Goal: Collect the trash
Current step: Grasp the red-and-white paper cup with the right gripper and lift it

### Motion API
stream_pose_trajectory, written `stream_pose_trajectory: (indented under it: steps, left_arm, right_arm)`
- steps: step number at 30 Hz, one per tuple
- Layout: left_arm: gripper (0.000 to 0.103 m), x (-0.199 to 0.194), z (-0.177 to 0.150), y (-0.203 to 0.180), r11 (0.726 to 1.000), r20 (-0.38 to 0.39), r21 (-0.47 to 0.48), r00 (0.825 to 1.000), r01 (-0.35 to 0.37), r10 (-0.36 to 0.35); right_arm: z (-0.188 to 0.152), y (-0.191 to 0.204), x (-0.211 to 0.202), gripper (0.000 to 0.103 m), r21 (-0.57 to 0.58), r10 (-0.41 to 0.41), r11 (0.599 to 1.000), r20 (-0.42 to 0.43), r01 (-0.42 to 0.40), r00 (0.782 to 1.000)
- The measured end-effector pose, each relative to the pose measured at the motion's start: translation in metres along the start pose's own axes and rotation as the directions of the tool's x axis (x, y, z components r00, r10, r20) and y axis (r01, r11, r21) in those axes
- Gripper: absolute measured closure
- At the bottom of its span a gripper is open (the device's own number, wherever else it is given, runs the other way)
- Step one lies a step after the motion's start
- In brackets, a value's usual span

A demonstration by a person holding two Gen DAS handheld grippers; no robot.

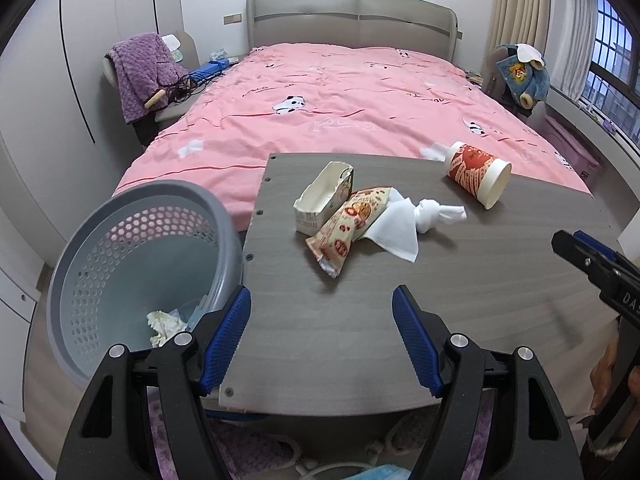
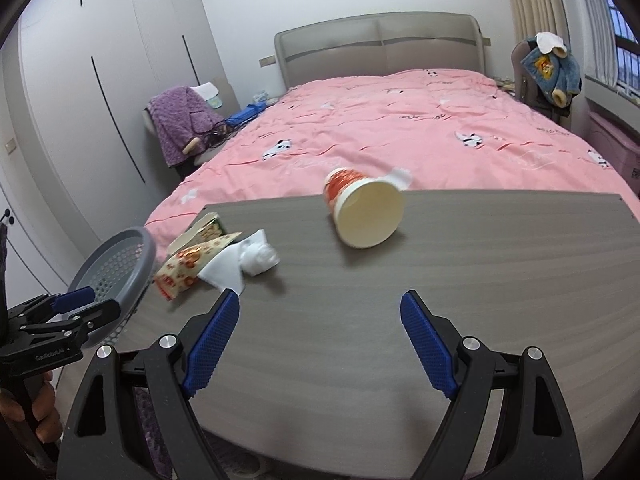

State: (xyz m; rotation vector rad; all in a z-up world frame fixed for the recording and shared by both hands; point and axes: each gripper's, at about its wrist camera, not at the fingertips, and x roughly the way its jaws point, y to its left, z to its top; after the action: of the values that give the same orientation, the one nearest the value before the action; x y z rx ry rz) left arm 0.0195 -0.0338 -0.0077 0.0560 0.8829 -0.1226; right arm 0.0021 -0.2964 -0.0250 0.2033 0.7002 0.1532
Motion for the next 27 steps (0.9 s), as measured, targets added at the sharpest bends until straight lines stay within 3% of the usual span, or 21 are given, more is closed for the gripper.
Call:
stream_pose_trajectory:
  steps: [17,27]
  left_arm:
    - [0.033,0.032,0.029,0.007,0.999,0.019,-0.03,1.0,-0.016,0.017]
    - [0.033,0.041,0.029,0.018,0.998,-0.001,-0.062,1.0,-0.012,0.012]
  right_arm:
    - [0.078,-0.012,0.069,0.022,-0.069,-0.034,0.997,-0.037,0.031,0.999]
    - [0.098,-0.005,0.127,0.019,-0.134,-0.056,0.99,-0.161,0.034,0.985]
